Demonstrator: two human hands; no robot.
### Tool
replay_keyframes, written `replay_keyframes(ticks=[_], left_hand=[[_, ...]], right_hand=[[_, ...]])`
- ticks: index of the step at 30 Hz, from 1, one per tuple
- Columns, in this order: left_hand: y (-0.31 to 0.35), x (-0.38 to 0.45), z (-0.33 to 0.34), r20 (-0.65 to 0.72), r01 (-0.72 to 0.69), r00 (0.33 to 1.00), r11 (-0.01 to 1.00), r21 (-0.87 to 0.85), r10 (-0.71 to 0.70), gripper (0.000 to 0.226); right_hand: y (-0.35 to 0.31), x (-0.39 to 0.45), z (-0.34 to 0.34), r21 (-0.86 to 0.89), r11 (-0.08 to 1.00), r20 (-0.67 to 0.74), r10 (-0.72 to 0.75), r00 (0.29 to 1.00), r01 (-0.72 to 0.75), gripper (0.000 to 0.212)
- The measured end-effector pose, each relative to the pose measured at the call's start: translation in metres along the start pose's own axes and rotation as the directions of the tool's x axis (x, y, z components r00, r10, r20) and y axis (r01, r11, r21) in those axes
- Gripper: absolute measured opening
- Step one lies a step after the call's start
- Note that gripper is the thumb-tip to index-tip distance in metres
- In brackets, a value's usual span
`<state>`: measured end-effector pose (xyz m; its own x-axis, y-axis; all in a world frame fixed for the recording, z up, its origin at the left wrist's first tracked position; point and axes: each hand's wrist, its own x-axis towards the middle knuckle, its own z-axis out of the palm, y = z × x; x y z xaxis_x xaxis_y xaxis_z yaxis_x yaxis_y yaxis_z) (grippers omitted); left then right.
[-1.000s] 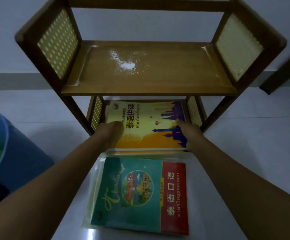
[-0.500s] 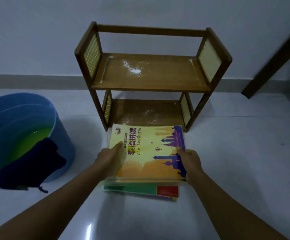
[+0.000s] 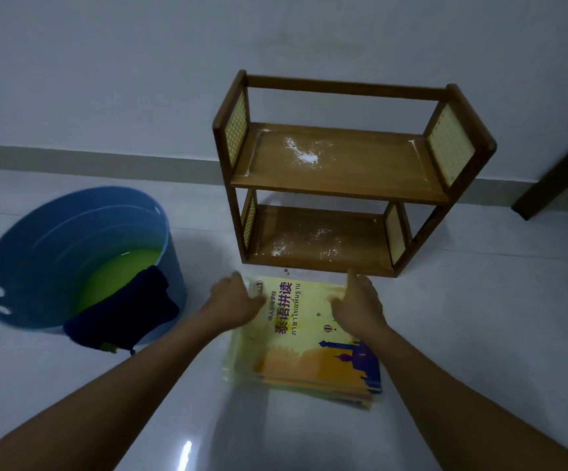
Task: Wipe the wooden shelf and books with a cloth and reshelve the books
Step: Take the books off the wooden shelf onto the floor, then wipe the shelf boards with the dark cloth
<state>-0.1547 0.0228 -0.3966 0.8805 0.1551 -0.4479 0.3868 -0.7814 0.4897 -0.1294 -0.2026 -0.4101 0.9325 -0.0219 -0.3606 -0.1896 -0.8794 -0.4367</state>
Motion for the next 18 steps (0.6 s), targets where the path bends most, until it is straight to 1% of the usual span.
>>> replay_keyframes(ticks=[2,3,5,7,8,10,12,13,14,16,18], left_hand=[[0.013,-0.016,-0.028,-0.054,-0.145,0.987,0.986,0.079,0.149,0.065],[0.015,-0.025,-0.042,-0.082,-0.181,0.978,0.976,0.124,0.192,0.062],[0.012,-0.048,-0.075,-0.157,-0.201,0.959,0.959,0.200,0.234,0.065],[-0.008,-0.058,-0.101,-0.220,-0.202,0.941,0.949,0.243,0.257,0.065],[-0.020,-0.061,-0.113,-0.241,-0.170,0.941,0.949,0.267,0.237,0.063],[-0.052,-0.066,-0.130,-0.217,-0.078,0.964,0.947,0.311,0.151,0.056],[-0.076,-0.075,-0.138,-0.106,-0.017,0.993,0.927,0.375,0.061,0.045],[-0.086,-0.078,-0.139,-0.036,-0.002,0.999,0.918,0.397,0.017,0.041],[-0.094,-0.081,-0.139,0.004,0.009,1.000,0.910,0.414,-0.012,0.037],[-0.098,-0.086,-0.146,-0.002,0.008,1.000,0.904,0.428,-0.008,0.035],[-0.092,-0.090,-0.164,-0.008,-0.022,1.000,0.877,0.480,0.030,0.034]], right_hand=[[-0.040,-0.002,-0.010,-0.016,0.990,0.045,-0.143,0.989,0.143,0.075],[-0.061,-0.006,-0.014,-0.014,0.978,0.069,-0.207,0.976,0.209,0.076],[-0.103,-0.015,-0.018,0.000,0.948,0.113,-0.315,0.942,0.317,0.077],[-0.138,-0.026,-0.016,0.003,0.916,0.131,-0.398,0.908,0.401,0.077],[-0.152,-0.033,-0.014,0.008,0.901,0.132,-0.431,0.893,0.434,0.077],[-0.174,-0.046,-0.005,0.010,0.879,0.140,-0.474,0.869,0.477,0.077],[-0.185,-0.060,0.003,-0.013,0.868,0.182,-0.486,0.855,0.496,0.077],[-0.188,-0.065,0.005,-0.023,0.861,0.195,-0.494,0.847,0.508,0.077],[-0.190,-0.068,0.006,-0.032,0.856,0.199,-0.500,0.843,0.516,0.077],[-0.193,-0.071,-0.001,-0.053,0.850,0.189,-0.507,0.841,0.524,0.077],[-0.196,-0.066,-0.012,-0.056,0.856,0.169,-0.499,0.850,0.514,0.076]])
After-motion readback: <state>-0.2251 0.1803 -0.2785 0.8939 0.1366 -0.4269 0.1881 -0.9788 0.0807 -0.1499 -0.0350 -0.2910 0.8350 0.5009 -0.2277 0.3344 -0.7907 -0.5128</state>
